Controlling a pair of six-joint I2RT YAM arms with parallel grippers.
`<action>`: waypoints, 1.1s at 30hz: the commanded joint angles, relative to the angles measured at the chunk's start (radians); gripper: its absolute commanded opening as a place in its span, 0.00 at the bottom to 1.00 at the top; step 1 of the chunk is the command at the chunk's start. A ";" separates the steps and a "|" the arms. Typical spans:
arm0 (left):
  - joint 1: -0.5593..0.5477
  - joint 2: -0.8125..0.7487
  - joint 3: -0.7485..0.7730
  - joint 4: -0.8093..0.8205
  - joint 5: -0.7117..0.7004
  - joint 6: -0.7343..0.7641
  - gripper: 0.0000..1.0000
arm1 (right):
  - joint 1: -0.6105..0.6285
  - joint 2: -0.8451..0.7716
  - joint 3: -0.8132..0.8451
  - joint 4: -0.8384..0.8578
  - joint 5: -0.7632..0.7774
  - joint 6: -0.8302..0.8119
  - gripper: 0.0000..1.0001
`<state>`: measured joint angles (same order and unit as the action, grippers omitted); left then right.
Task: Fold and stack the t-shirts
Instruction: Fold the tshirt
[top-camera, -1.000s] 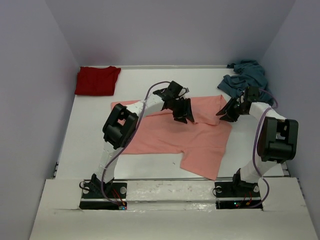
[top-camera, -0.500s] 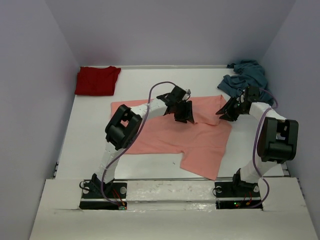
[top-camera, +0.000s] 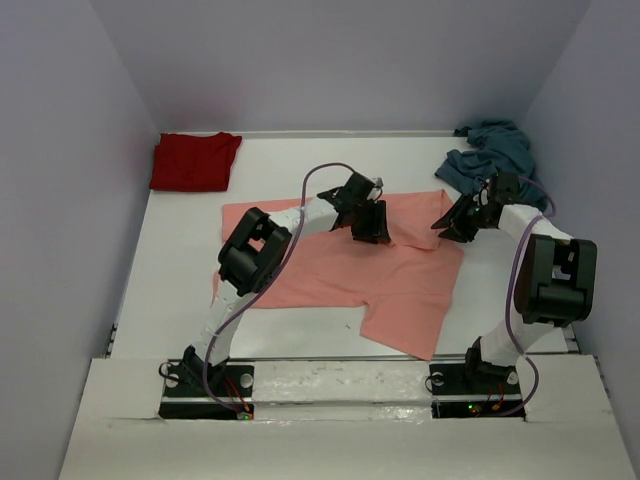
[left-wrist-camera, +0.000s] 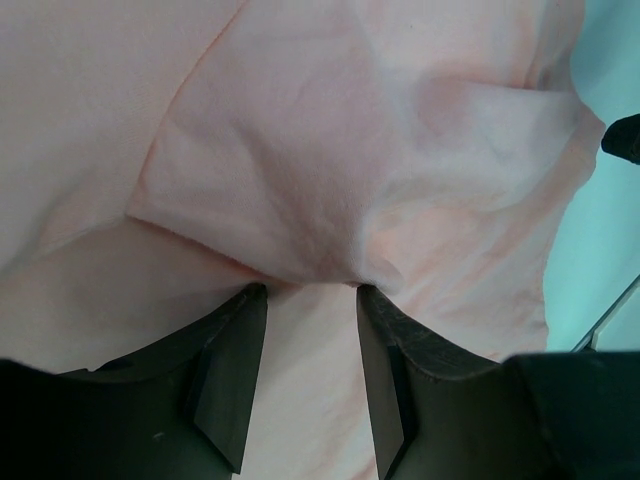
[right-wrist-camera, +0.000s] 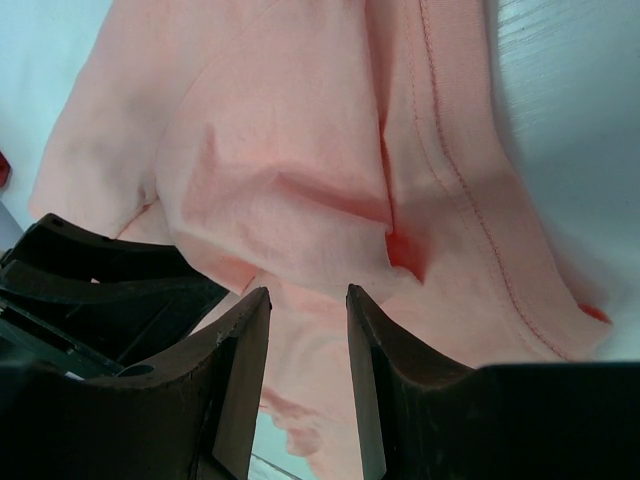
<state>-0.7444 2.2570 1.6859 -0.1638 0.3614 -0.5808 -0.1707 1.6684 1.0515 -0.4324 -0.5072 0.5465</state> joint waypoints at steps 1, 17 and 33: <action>-0.003 0.009 0.044 0.010 -0.010 0.015 0.54 | -0.007 -0.036 0.002 0.049 -0.014 -0.011 0.43; -0.003 0.093 0.167 -0.039 0.030 0.013 0.53 | -0.007 -0.033 -0.002 0.050 -0.008 -0.010 0.43; 0.013 0.076 0.178 -0.017 0.100 0.024 0.26 | -0.007 -0.029 -0.005 0.052 -0.004 -0.005 0.42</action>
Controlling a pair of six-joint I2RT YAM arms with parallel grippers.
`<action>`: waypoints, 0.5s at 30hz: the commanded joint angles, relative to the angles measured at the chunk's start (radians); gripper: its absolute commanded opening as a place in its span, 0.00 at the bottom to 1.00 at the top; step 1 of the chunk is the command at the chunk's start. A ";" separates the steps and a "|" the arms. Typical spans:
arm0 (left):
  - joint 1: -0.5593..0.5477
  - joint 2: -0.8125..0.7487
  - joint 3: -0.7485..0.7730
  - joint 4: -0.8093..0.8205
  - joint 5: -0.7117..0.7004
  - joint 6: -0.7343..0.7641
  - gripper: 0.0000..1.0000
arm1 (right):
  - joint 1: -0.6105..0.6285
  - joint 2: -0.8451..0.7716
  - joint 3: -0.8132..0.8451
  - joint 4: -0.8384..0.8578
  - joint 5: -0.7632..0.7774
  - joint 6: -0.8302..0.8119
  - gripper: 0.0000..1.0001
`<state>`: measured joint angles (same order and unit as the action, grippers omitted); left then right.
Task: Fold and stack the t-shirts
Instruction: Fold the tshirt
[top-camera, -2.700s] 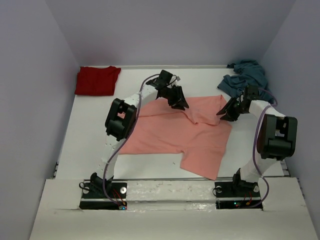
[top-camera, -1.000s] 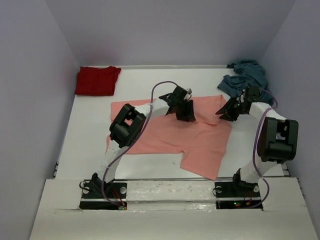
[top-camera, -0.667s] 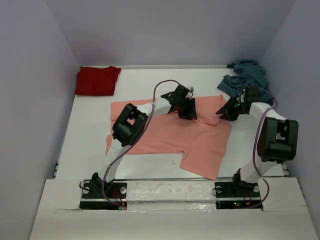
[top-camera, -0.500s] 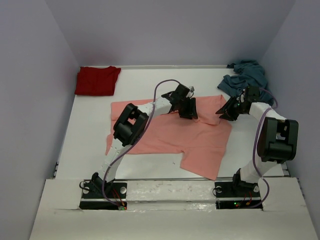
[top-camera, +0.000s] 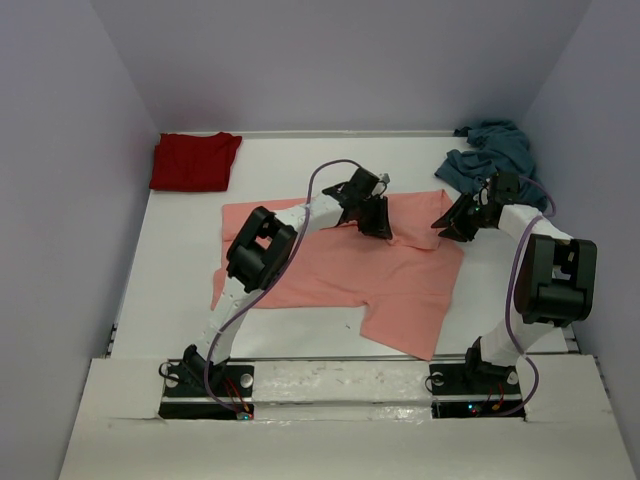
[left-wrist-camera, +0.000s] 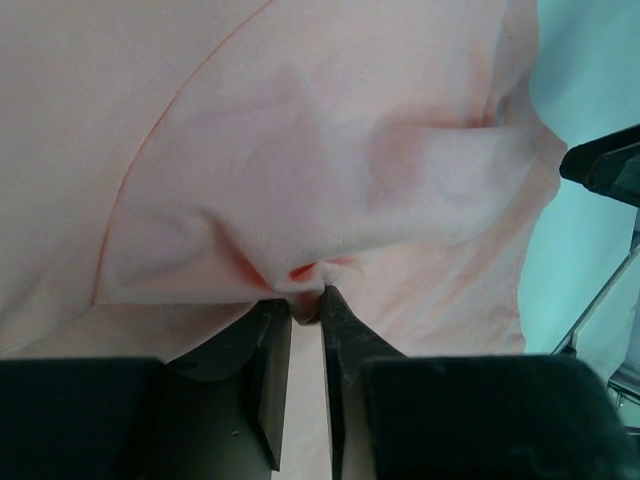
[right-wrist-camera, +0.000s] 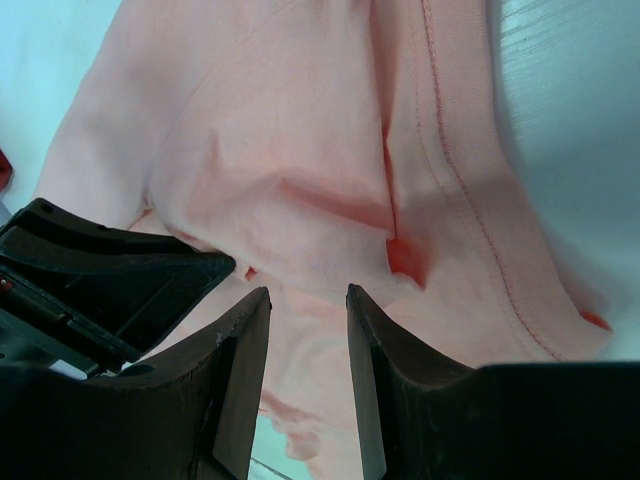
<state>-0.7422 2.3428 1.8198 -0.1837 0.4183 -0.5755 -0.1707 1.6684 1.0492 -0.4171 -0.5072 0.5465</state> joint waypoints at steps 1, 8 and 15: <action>0.012 -0.010 0.047 0.003 0.046 0.019 0.24 | -0.007 -0.029 -0.003 0.035 -0.004 -0.005 0.42; 0.041 0.013 0.101 -0.030 0.111 -0.009 0.00 | -0.007 -0.025 -0.006 0.035 -0.005 -0.006 0.42; 0.096 0.053 0.177 -0.031 0.264 -0.090 0.00 | -0.007 -0.018 -0.006 0.035 -0.011 0.000 0.42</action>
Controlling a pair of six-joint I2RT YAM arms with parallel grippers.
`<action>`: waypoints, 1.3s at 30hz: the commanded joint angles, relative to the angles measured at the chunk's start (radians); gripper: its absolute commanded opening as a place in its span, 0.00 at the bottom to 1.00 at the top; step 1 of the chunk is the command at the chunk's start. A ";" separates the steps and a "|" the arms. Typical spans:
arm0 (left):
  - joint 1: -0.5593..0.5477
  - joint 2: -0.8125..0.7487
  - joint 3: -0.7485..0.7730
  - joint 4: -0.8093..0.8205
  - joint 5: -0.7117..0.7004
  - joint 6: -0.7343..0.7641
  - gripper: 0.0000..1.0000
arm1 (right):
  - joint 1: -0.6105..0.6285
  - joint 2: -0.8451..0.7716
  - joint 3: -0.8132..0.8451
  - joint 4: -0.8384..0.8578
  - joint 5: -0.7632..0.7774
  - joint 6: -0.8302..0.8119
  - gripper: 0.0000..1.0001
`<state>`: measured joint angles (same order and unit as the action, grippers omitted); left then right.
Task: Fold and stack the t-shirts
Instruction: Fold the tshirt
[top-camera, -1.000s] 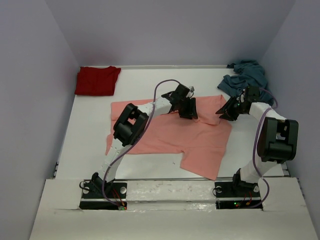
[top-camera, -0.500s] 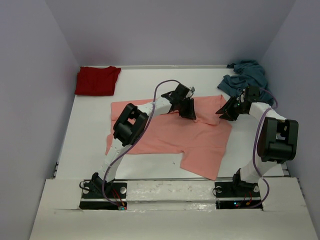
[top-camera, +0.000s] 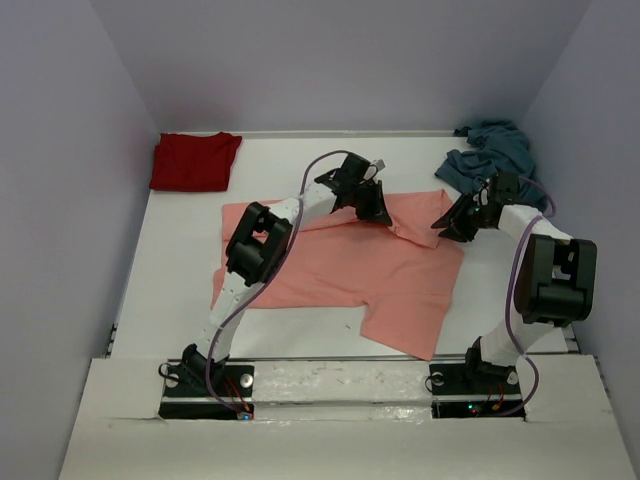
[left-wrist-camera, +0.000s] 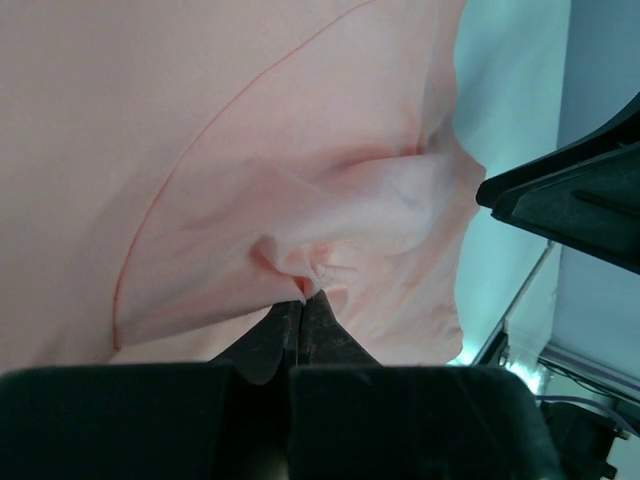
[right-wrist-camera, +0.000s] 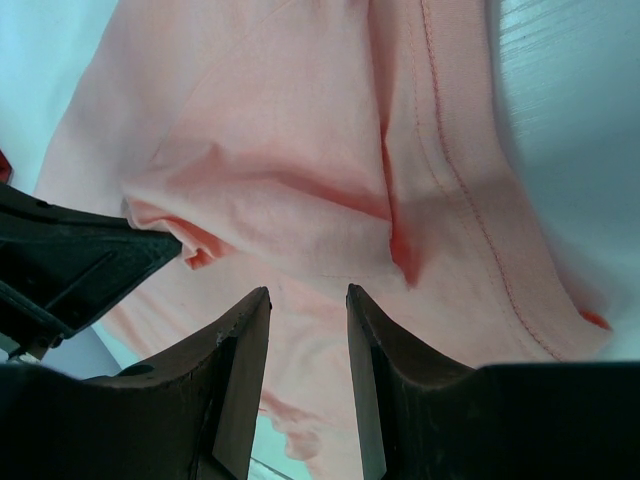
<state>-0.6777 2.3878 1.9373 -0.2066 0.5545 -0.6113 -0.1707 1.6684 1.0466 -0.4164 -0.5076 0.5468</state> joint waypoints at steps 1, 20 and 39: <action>0.036 0.013 0.063 -0.002 0.163 -0.085 0.00 | -0.007 -0.016 -0.003 0.034 -0.012 -0.001 0.42; 0.099 0.037 0.171 -0.465 0.093 -0.079 0.00 | -0.007 -0.010 0.007 0.030 -0.034 0.010 0.42; 0.078 -0.111 0.095 -0.191 0.202 -0.206 0.99 | -0.007 0.001 -0.074 0.050 -0.039 -0.004 0.43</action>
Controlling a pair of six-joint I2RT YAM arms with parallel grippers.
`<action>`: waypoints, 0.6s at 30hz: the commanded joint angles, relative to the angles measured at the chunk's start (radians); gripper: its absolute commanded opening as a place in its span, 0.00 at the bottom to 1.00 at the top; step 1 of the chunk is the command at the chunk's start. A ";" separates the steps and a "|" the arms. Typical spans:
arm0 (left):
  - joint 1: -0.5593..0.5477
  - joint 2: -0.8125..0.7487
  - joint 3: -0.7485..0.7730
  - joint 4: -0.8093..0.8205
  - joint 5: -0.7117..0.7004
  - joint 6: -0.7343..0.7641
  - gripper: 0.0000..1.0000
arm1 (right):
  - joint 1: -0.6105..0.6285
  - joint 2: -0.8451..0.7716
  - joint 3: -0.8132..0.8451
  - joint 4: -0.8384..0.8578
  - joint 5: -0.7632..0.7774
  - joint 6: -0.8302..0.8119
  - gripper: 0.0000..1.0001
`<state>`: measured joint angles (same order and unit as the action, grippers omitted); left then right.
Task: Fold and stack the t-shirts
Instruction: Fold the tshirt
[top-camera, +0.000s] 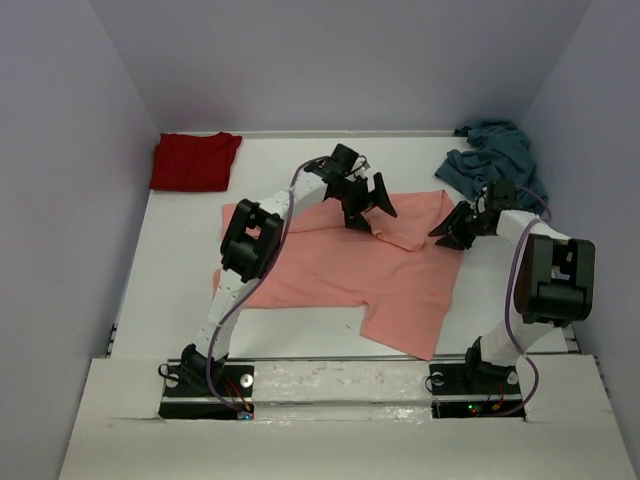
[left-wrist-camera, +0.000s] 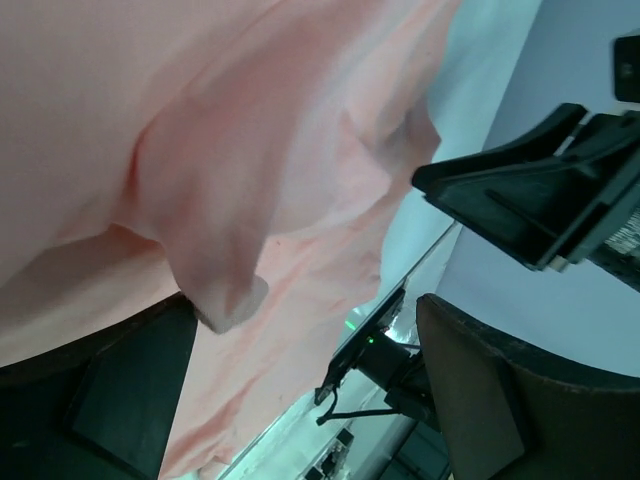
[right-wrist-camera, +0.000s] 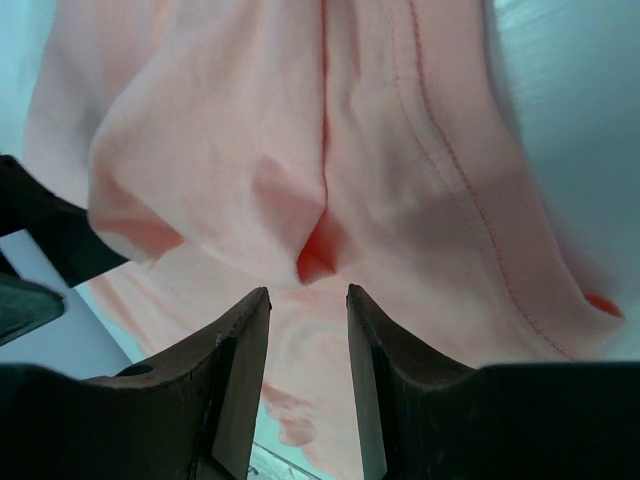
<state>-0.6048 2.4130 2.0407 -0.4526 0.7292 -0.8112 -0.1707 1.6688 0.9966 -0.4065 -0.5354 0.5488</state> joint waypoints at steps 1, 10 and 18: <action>0.007 -0.149 -0.016 0.071 0.024 0.004 0.99 | -0.007 0.002 -0.032 0.055 -0.017 -0.003 0.43; 0.043 -0.173 -0.031 0.060 0.015 0.055 0.99 | 0.002 0.028 -0.118 0.179 -0.060 0.051 0.43; 0.088 -0.184 -0.033 0.008 0.003 0.101 0.99 | 0.020 0.065 -0.153 0.310 -0.083 0.122 0.44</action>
<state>-0.5373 2.2971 2.0216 -0.4145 0.7139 -0.7502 -0.1635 1.7126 0.8513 -0.2085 -0.6010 0.6312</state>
